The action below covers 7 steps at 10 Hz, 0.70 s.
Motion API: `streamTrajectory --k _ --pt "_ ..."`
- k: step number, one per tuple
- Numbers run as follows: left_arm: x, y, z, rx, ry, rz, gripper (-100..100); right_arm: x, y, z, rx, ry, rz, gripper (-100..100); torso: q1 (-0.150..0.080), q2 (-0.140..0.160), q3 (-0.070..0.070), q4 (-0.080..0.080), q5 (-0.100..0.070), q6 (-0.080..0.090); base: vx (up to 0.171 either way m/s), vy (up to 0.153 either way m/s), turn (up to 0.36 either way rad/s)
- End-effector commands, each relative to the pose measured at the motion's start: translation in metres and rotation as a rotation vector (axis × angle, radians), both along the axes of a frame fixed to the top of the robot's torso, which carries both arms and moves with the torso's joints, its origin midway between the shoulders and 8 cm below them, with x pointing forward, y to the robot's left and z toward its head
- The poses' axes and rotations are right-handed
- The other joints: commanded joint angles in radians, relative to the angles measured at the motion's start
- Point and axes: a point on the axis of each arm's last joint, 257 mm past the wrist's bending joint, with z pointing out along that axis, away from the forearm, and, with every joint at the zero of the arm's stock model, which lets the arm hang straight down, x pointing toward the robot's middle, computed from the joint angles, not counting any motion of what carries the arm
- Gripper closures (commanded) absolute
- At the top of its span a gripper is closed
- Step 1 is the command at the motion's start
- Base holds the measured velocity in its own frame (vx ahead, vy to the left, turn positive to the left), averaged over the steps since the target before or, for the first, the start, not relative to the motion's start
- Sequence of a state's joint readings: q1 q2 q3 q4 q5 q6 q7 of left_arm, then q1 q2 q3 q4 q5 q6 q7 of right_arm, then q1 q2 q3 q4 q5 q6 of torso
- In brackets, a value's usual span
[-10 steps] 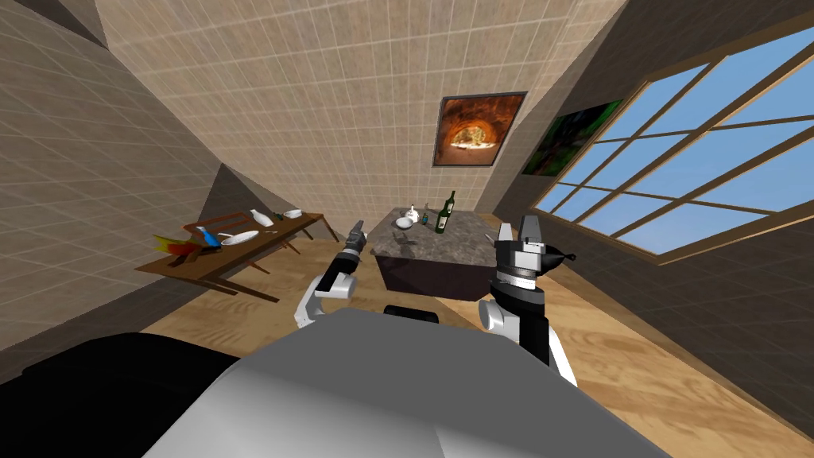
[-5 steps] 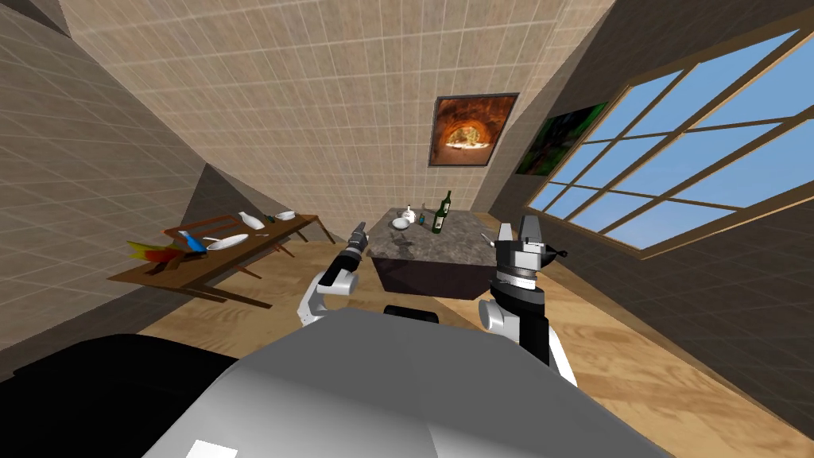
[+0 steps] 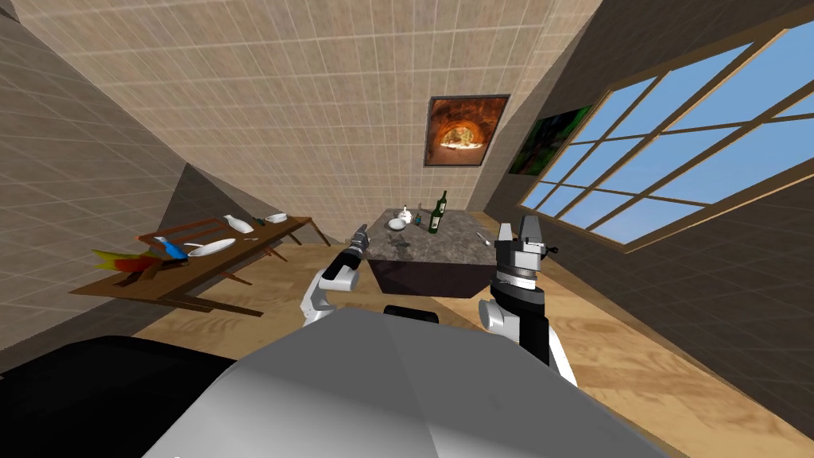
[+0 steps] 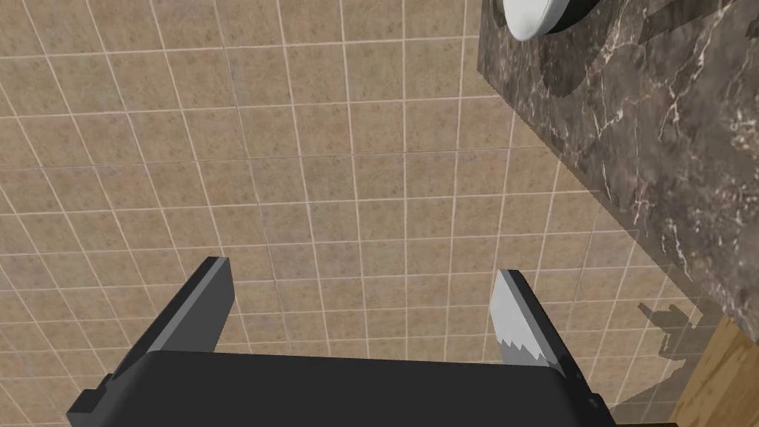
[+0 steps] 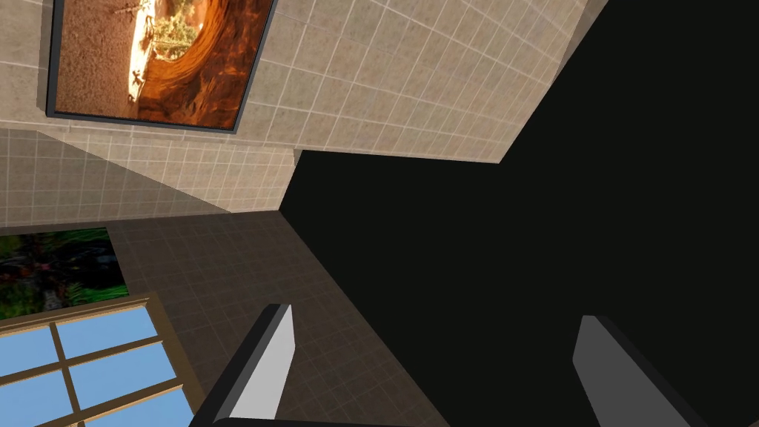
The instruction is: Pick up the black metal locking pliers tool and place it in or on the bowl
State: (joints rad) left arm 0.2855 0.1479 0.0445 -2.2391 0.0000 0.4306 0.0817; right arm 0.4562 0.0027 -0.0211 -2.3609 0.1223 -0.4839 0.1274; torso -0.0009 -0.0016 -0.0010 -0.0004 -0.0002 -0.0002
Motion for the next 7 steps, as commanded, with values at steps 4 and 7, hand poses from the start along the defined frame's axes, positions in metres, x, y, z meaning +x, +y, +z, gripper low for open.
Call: streamTrajectory --k 4,7 --pt "0.009 0.002 -0.025 -0.046 0.108 0.014 -100 0.000 0.000 0.000 0.000 0.000 0.000 0 0.000 0.000 0.000 0.000 0.000 0.000 0.026 -0.016 -0.069" --pt "0.009 0.004 -0.044 -0.068 0.189 0.027 -100 0.000 0.000 0.000 0.000 0.000 0.000 0 0.000 0.000 0.000 0.000 0.000 0.000 0.028 -0.013 -0.061"
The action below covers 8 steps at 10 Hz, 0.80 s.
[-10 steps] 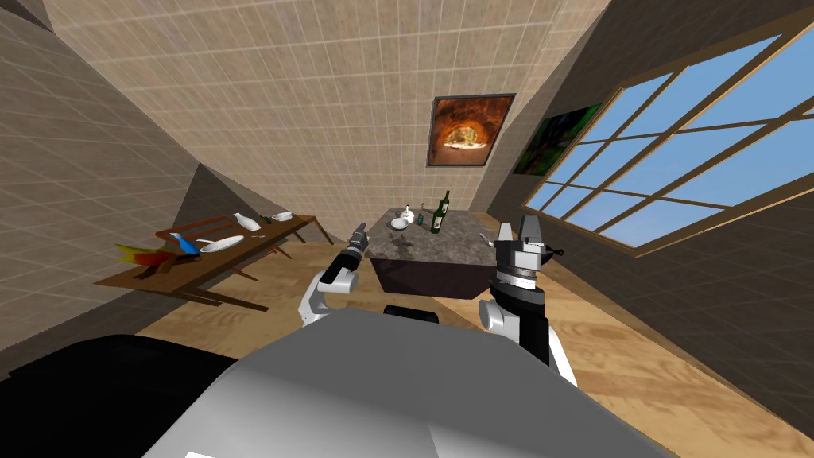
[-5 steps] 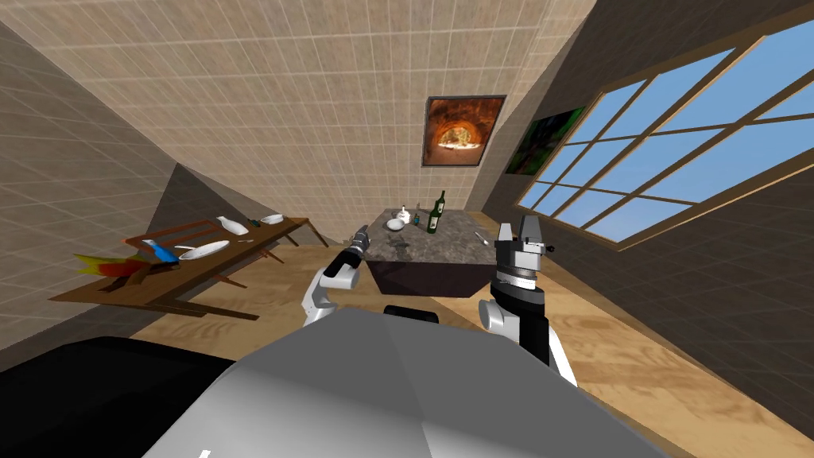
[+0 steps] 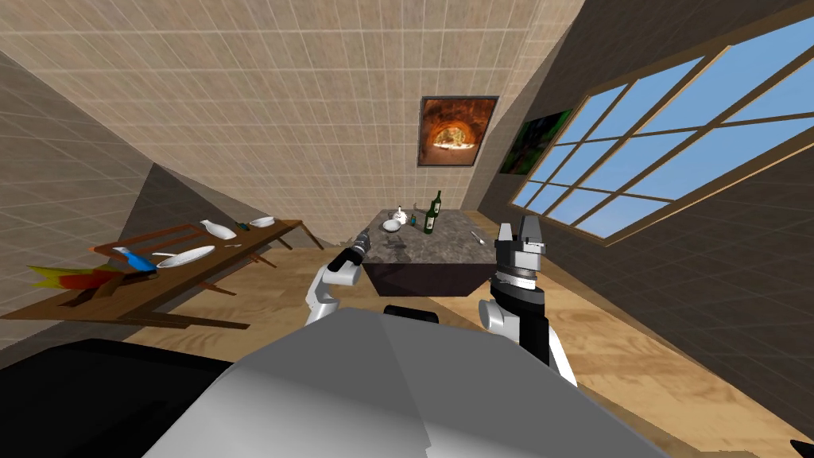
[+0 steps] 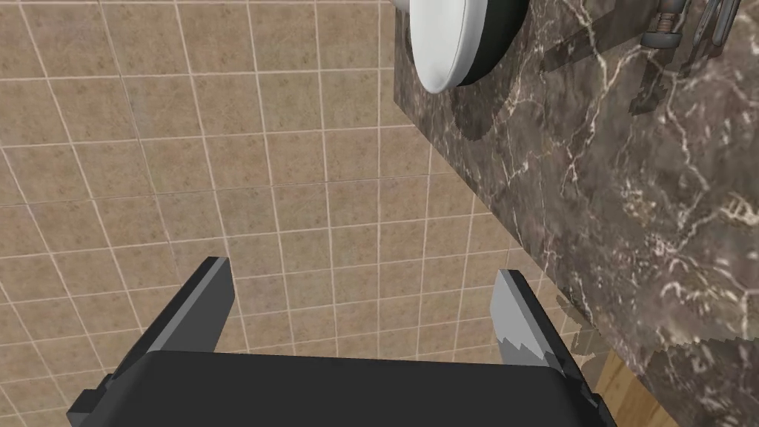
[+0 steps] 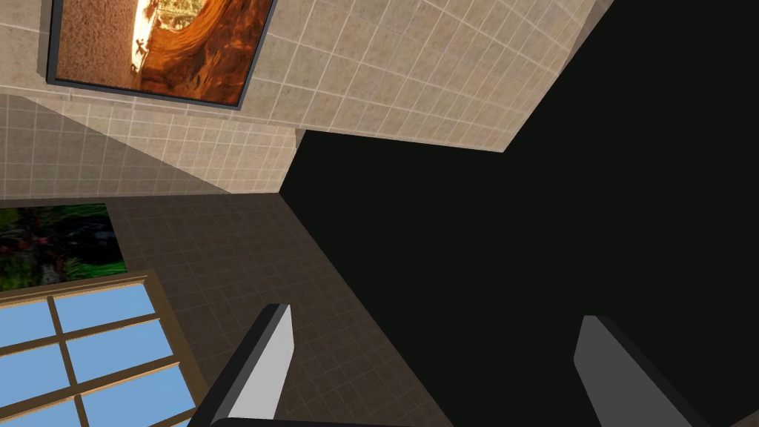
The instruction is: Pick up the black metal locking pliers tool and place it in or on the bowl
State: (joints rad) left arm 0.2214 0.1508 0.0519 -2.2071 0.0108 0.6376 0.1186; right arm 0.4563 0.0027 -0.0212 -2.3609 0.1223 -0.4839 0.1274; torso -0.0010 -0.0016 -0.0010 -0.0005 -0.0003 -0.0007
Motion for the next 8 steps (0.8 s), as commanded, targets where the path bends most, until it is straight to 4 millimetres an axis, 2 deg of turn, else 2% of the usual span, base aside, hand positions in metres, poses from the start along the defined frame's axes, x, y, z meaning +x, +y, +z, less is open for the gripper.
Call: streamTrajectory --k 1,8 --pt "0.003 0.000 -0.008 -0.020 0.038 0.006 -100 0.000 0.000 0.000 0.000 0.000 0.000 0 0.000 0.000 0.000 0.000 0.000 0.000 0.025 -0.014 -0.082" --pt "0.003 0.000 -0.046 -0.078 0.201 0.032 -100 0.000 0.000 0.000 0.000 0.000 0.000 0 0.000 0.001 0.000 0.000 0.000 0.000 0.021 -0.012 -0.057"
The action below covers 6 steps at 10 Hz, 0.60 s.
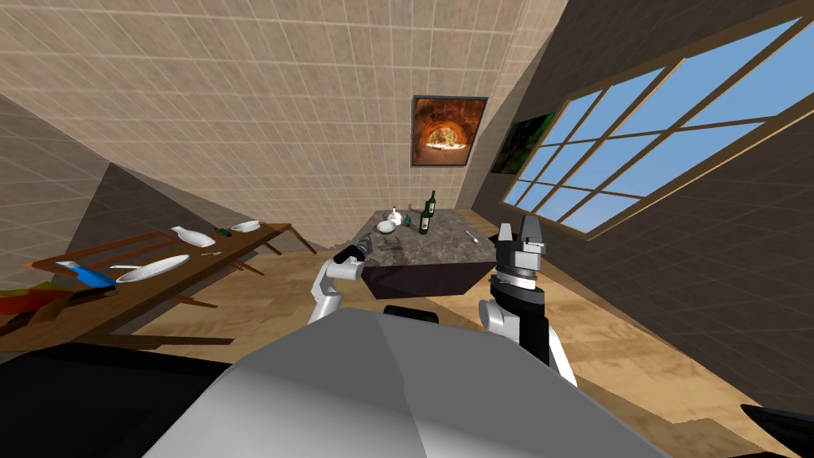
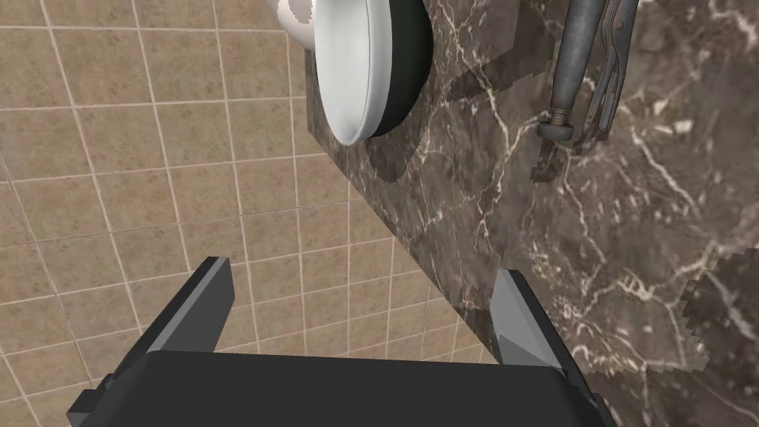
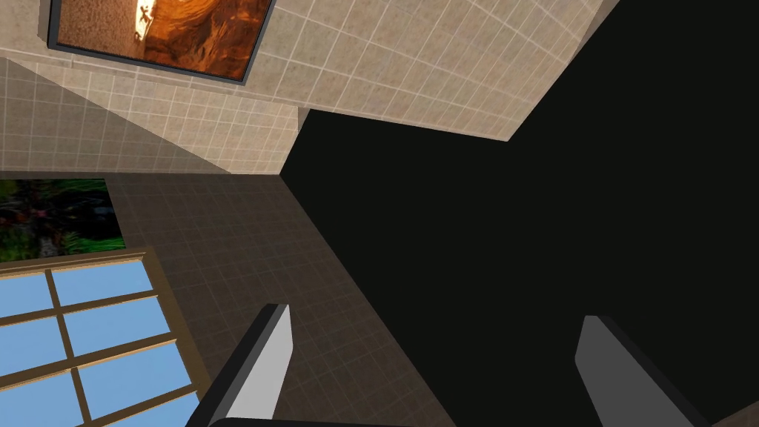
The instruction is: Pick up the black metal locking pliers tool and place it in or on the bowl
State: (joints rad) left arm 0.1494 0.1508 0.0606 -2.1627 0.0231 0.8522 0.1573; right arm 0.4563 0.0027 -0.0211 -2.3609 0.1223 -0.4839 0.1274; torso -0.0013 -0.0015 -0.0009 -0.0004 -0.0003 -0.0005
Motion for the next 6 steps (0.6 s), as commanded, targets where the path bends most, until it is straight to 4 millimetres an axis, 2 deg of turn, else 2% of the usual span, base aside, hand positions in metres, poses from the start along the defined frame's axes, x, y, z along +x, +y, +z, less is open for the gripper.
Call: streamTrajectory --k 1,6 --pt "-0.002 0.000 -0.010 -0.011 0.043 0.007 -100 0.000 0.000 0.000 0.000 0.000 0.000 0 0.000 0.000 0.000 0.000 0.000 0.000 0.023 -0.010 -0.037" --pt "-0.004 -0.003 -0.036 -0.063 0.165 0.029 -100 0.000 0.000 0.000 0.000 0.000 0.000 0 0.000 0.001 0.000 0.000 0.000 0.000 0.024 -0.011 -0.067"
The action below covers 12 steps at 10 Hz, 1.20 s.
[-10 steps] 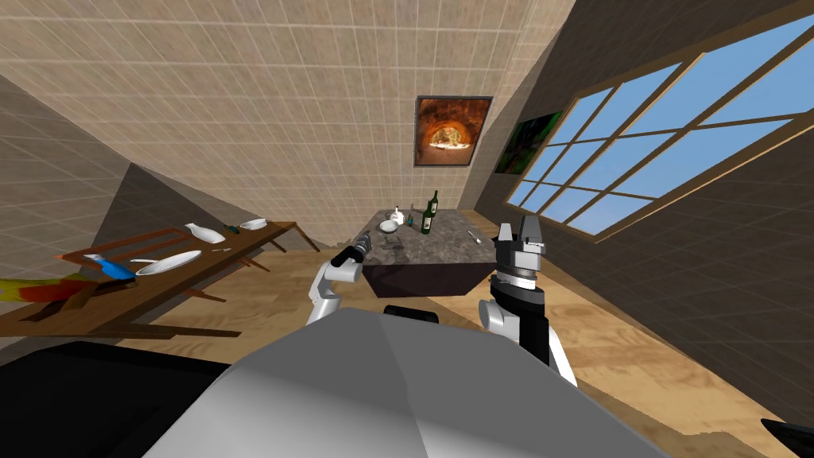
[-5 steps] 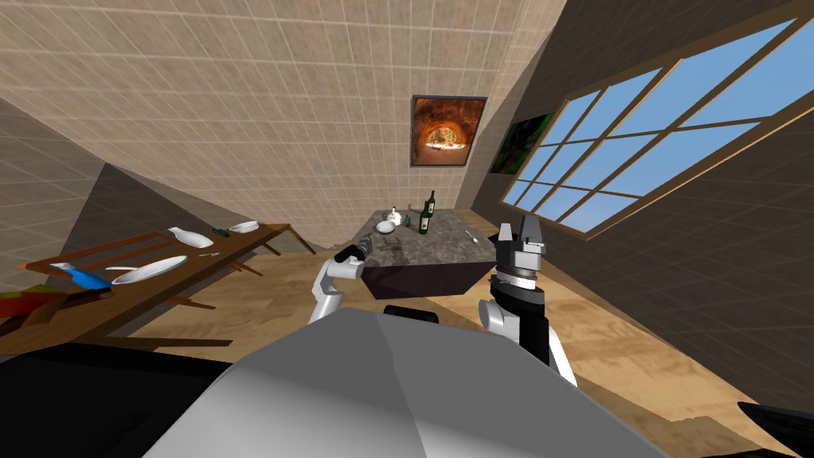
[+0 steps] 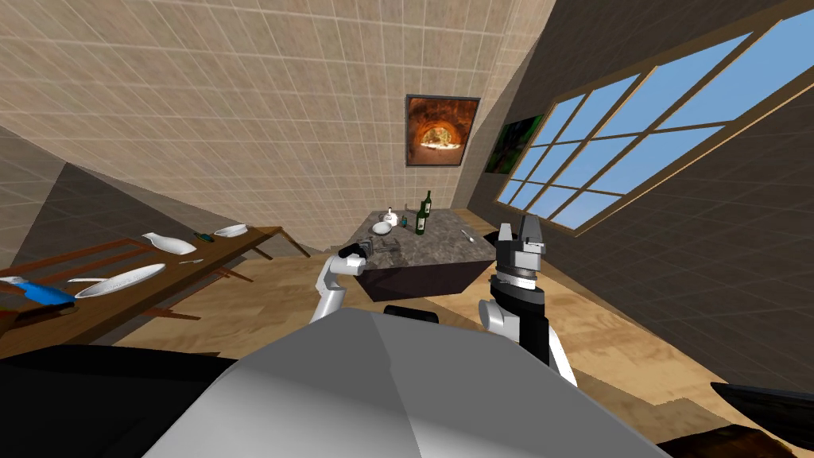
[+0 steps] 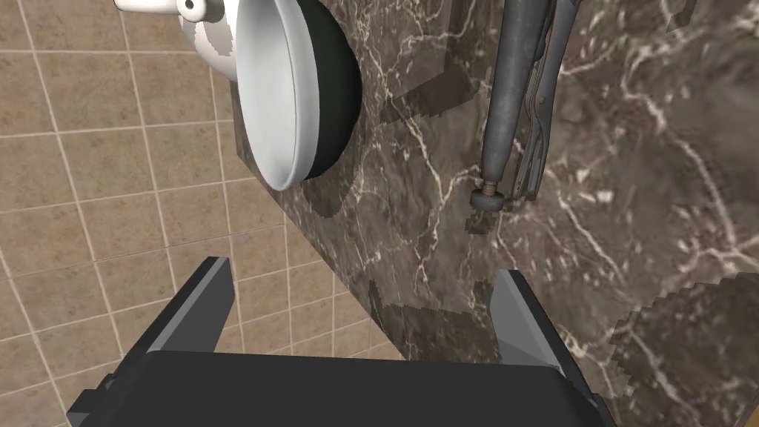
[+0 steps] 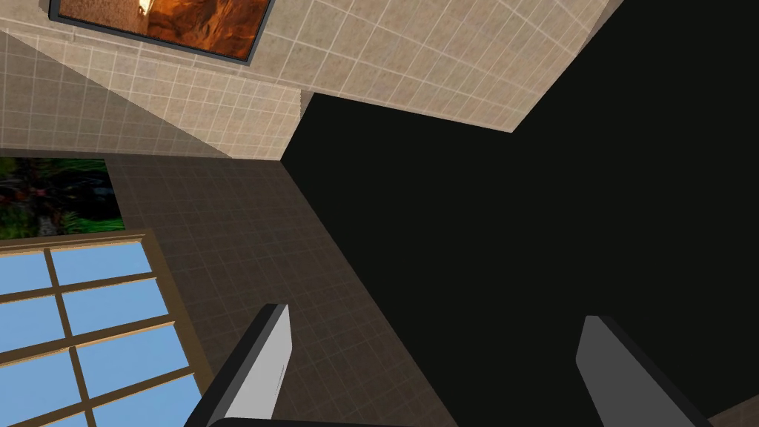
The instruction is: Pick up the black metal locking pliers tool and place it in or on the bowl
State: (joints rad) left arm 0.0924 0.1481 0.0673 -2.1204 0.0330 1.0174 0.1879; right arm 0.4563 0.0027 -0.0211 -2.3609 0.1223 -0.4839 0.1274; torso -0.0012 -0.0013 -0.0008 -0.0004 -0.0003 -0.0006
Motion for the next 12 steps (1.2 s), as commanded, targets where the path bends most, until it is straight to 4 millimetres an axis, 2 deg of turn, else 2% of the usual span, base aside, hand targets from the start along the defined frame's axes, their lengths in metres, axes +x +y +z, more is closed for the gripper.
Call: streamTrajectory --k 1,12 --pt "-0.005 0.000 -0.010 -0.011 0.045 0.007 -100 0.000 0.000 0.000 0.000 0.000 0.000 0 0.000 0.000 0.000 0.000 0.000 0.000 0.021 -0.012 -0.040" --pt "-0.024 -0.003 -0.050 -0.074 0.286 0.053 -100 0.000 0.000 0.000 0.000 0.000 0.000 0 0.000 0.000 0.000 0.000 0.000 0.000 0.022 -0.009 -0.054"
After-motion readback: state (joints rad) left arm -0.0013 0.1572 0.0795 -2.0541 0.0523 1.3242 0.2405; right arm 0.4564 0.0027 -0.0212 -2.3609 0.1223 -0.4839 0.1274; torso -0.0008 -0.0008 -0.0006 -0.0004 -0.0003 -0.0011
